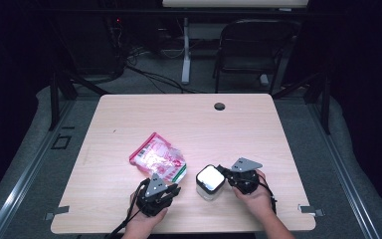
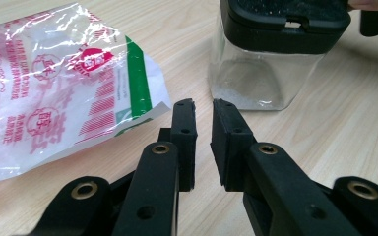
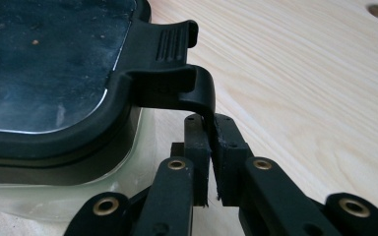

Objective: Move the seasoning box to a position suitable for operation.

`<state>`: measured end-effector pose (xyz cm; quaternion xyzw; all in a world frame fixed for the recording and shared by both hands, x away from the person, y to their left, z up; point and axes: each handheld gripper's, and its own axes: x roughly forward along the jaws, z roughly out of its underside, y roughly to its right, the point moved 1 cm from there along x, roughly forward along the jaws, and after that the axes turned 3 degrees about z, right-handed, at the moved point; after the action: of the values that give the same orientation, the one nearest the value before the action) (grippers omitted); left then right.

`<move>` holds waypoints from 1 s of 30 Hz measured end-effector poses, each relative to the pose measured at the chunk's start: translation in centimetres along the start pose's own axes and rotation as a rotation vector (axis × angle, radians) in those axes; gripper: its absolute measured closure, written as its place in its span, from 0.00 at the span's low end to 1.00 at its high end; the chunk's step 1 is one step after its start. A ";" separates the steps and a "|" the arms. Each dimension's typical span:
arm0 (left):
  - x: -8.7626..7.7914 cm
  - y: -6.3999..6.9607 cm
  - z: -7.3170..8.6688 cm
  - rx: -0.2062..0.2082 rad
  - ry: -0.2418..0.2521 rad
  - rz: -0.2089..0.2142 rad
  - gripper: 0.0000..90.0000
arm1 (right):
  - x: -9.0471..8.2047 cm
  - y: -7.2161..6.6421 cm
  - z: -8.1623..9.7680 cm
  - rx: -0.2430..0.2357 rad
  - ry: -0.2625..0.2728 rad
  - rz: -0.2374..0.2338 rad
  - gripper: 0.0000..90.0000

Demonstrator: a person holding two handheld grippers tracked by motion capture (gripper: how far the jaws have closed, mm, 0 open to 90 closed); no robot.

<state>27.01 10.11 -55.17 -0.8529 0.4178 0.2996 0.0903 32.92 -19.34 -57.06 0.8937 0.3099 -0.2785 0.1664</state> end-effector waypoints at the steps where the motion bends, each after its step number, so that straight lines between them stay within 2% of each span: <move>1: 0.1 0.1 0.0 -0.002 0.000 0.002 0.89 | -0.2 -0.2 0.1 0.023 -0.004 0.016 0.96; 3: 0.2 0.2 0.0 0.014 -0.004 0.005 0.89 | -0.5 -0.8 0.2 0.046 -0.018 0.065 0.96; 6: 0.3 0.2 -0.1 0.027 -0.005 0.014 0.90 | -0.9 -1.8 0.2 0.063 -0.033 0.111 0.96; 10: 0.3 0.1 -0.1 0.022 0.003 0.016 0.88 | -1.0 -2.6 0.1 0.096 -0.043 0.142 0.96; 11: 0.2 0.0 -0.1 0.019 0.005 0.023 0.88 | -1.1 -3.1 0.2 0.140 -0.036 0.169 0.96; 13: 0.2 -0.1 -0.2 0.021 0.007 0.023 0.87 | -1.3 -3.2 0.2 0.144 -0.047 0.179 0.95; 14: 0.2 -0.2 -0.1 0.019 0.009 0.029 0.87 | -1.4 -3.4 0.3 0.175 -0.043 0.194 0.95; 16: 0.2 -0.2 -0.1 0.026 0.011 0.036 0.87 | -1.5 -3.5 0.4 0.190 -0.043 0.193 0.95; 18: 0.3 -0.1 -0.2 0.022 0.016 0.046 0.86 | -1.8 -3.7 0.6 0.237 -0.039 0.202 0.93; 22: 0.3 -0.1 -0.3 0.014 0.018 0.068 0.86 | -2.4 -3.7 0.8 0.294 -0.032 0.169 0.91; 24: 0.4 -0.1 -0.3 0.012 0.016 0.074 0.86 | -2.8 -3.6 0.9 0.291 -0.026 0.153 0.91; 30: 0.5 -0.1 -0.3 0.004 0.007 0.065 0.86 | -3.0 -3.6 0.9 0.293 -0.022 0.144 0.93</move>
<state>27.48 9.73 -55.25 -0.8398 0.4463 0.2985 0.0805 28.21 -18.44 -56.43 0.9252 0.1992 -0.3178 0.0574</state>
